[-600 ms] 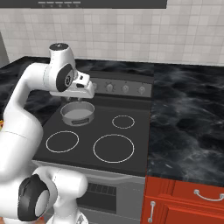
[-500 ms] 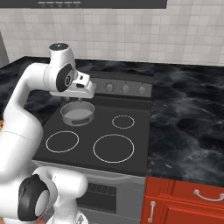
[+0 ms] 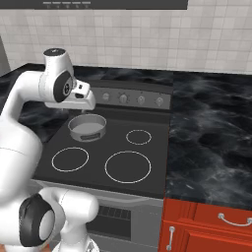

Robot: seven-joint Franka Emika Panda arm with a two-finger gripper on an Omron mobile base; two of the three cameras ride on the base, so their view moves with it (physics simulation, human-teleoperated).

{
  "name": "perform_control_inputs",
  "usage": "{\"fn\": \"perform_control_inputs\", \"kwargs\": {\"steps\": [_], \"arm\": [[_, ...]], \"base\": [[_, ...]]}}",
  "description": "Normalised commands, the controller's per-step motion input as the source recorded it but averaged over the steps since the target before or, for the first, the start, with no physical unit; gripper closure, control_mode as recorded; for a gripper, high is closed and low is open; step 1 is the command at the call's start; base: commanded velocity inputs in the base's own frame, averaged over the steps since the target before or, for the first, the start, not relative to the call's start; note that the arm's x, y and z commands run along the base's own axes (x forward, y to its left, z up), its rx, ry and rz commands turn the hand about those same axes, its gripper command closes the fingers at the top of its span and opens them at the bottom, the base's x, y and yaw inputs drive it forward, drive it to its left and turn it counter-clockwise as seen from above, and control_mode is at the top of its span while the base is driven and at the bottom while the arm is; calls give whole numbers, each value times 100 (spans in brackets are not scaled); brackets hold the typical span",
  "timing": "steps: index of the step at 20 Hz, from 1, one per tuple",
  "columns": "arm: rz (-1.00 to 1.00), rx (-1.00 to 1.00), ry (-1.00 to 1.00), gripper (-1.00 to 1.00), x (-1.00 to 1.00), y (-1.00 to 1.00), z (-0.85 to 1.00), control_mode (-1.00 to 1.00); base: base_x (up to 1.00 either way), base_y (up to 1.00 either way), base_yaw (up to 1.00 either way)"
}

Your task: Retrieve the frozen meat and place it in the pot on a burner. Then turn the burner on.

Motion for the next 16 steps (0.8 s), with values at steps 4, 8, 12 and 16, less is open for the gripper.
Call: {"fn": "perform_control_inputs", "kwargs": {"steps": [4,8,12,16], "arm": [[0,0,0,-100,0,64,0,-100],[0,-3,0,-100,0,69,0,-100],[4,-1,0,-100,0,68,0,-100],[16,0,5,-100,0,34,-7,-100]], "base": [[0,0,0],[0,0,0],[0,0,0],[0,0,0]]}}
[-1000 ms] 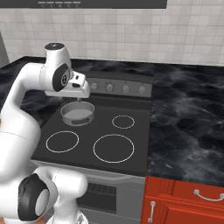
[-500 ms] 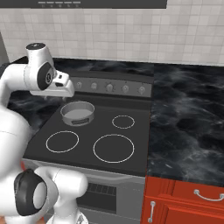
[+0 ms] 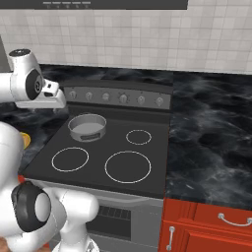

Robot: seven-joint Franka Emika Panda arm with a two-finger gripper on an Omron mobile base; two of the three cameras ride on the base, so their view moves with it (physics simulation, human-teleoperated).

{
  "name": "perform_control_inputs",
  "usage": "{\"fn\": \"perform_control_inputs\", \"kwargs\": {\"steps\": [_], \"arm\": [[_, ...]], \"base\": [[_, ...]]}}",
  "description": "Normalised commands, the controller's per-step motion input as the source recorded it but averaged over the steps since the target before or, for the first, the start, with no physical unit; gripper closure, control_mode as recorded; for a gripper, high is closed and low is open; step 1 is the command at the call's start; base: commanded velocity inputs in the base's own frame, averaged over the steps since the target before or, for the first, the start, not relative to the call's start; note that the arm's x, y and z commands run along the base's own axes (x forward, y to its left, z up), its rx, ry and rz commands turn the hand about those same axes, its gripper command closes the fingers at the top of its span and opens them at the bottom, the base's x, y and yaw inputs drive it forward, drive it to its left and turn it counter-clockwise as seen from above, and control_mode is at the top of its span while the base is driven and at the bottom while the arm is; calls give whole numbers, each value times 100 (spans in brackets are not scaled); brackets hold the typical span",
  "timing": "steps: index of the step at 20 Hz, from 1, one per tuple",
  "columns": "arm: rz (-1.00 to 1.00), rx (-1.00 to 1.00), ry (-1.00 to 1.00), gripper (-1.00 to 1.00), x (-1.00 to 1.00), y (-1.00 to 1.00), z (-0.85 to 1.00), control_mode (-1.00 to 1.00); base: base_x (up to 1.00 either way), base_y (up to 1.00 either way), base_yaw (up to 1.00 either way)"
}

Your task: Retrieve the frozen meat and place it in the pot on a burner. Then turn the burner on.

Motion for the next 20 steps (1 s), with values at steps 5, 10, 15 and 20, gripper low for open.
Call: {"fn": "perform_control_inputs", "kwargs": {"steps": [5,10,15,20], "arm": [[21,3,7,-100,0,24,-16,-100],[2,7,-3,-100,0,28,-20,-100],[0,6,-5,-100,0,16,-10,-100],[1,0,-5,-100,-13,73,-14,-100]], "base": [[0,0,0],[0,0,0],[0,0,0],[0,0,0]]}}
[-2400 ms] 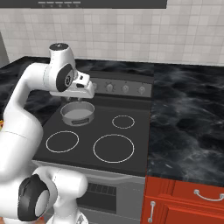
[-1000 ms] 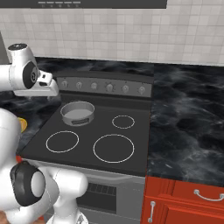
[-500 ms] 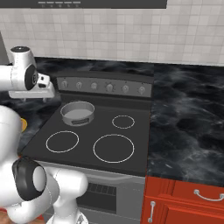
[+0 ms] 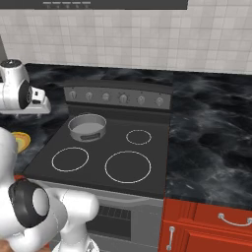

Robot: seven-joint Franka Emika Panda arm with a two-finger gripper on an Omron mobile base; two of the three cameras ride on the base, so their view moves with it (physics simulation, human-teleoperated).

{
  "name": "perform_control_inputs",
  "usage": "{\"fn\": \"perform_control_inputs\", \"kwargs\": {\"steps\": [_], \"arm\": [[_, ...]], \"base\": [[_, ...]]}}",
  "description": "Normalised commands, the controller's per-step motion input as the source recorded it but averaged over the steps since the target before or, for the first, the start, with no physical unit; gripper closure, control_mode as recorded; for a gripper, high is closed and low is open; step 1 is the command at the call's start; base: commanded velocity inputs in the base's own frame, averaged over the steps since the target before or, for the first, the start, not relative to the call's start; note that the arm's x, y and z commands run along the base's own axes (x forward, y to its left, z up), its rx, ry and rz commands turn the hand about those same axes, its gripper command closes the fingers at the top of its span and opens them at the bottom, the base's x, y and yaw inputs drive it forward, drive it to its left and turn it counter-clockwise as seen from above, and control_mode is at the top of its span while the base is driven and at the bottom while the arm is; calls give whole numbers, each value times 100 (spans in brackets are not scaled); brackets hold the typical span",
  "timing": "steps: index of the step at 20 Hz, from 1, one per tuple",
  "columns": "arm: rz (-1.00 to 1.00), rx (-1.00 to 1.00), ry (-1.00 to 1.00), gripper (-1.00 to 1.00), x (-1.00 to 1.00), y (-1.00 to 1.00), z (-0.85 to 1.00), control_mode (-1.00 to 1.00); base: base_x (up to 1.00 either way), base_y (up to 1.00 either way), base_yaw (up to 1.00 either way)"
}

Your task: Retrieve the frozen meat and place it in the pot on a burner. Then turn the burner on.

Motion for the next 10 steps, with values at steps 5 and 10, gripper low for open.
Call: {"fn": "perform_control_inputs", "kwargs": {"steps": [5,10], "arm": [[0,2,-1,-100,0,17,-7,-100],[0,0,0,-100,1,45,-5,-100]], "base": [[0,0,0],[0,0,0]]}}
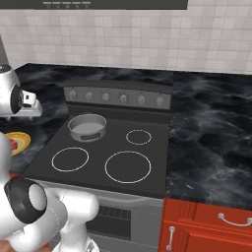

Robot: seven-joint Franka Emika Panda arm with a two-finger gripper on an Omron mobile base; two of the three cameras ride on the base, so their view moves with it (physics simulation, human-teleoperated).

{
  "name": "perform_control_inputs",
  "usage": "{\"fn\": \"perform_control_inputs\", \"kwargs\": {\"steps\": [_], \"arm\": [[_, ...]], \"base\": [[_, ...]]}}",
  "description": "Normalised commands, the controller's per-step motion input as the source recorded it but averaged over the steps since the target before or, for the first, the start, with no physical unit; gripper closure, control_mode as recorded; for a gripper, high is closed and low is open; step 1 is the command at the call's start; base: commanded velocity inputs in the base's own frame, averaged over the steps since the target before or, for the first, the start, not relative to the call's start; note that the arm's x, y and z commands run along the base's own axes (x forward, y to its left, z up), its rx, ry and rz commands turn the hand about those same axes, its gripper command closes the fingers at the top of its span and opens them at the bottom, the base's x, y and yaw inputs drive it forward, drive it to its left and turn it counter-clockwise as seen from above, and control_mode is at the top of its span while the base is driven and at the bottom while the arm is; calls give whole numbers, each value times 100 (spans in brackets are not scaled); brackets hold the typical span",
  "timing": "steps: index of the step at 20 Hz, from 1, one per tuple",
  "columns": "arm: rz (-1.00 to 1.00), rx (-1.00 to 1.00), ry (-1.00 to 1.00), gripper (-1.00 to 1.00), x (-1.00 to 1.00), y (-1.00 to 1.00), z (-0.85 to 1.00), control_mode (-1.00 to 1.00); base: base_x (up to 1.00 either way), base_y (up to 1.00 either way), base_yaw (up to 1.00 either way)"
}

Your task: Retrieve the frozen meat and place it in the pot on a burner. Then turn the burner on.

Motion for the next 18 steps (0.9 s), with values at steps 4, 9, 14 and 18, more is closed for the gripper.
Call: {"fn": "perform_control_inputs", "kwargs": {"steps": [4,9,14,18], "arm": [[0,0,0,-100,0,48,0,-100],[1,-2,0,-100,0,36,-5,-100],[0,-7,0,-100,4,58,-10,-100],[0,-8,0,-100,3,55,-7,-100]], "base": [[0,0,0],[0,0,0],[0,0,0],[0,0,0]]}}
